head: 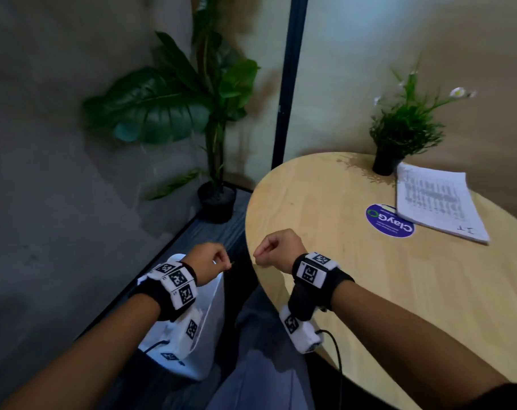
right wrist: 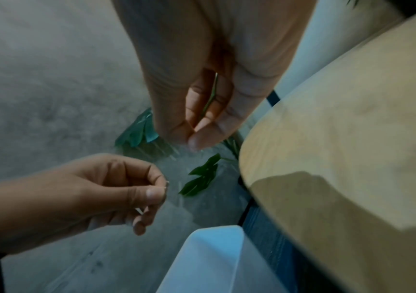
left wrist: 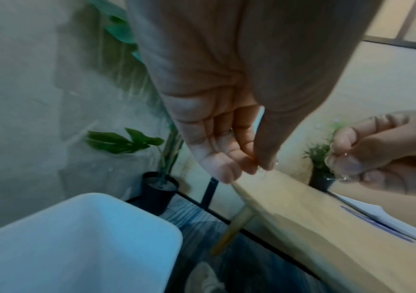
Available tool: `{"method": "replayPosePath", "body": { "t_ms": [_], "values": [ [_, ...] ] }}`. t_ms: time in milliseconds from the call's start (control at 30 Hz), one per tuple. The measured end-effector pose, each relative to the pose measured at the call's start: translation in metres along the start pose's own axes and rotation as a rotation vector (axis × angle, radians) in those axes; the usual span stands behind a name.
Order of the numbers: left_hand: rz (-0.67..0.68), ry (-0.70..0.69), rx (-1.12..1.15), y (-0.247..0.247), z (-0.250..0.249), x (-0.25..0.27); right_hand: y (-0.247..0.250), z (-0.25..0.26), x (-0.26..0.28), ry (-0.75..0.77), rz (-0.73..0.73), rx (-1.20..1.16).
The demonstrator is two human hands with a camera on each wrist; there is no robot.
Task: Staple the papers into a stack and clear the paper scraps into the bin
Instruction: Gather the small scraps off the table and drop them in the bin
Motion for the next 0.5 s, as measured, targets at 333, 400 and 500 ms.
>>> {"method": "replayPosePath", "body": {
  "t_ms": [333,400,500],
  "values": [
    [0.008,0.220,0.029,0.002,0.097,0.008,-0.121,0.019,-0.036,0.039,0.176,0.077],
    [0.007,0.245,0.019,0.001,0.109,0.007,-0.135,0.018,-0.039,0.030,0.177,0.077],
    [0.009,0.285,0.018,0.001,0.128,0.005,-0.150,0.017,-0.044,0.043,0.198,0.101]
  ]
}}
Point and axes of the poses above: each hand's wrist, its own x-axis away from the middle knuckle, its own y-axis out of the back of the hand, z = x × y, the point moved 4 cm from there along -x, towards the middle knuckle, and after that the axes turned 7 degrees about y, right-handed, at the moved point
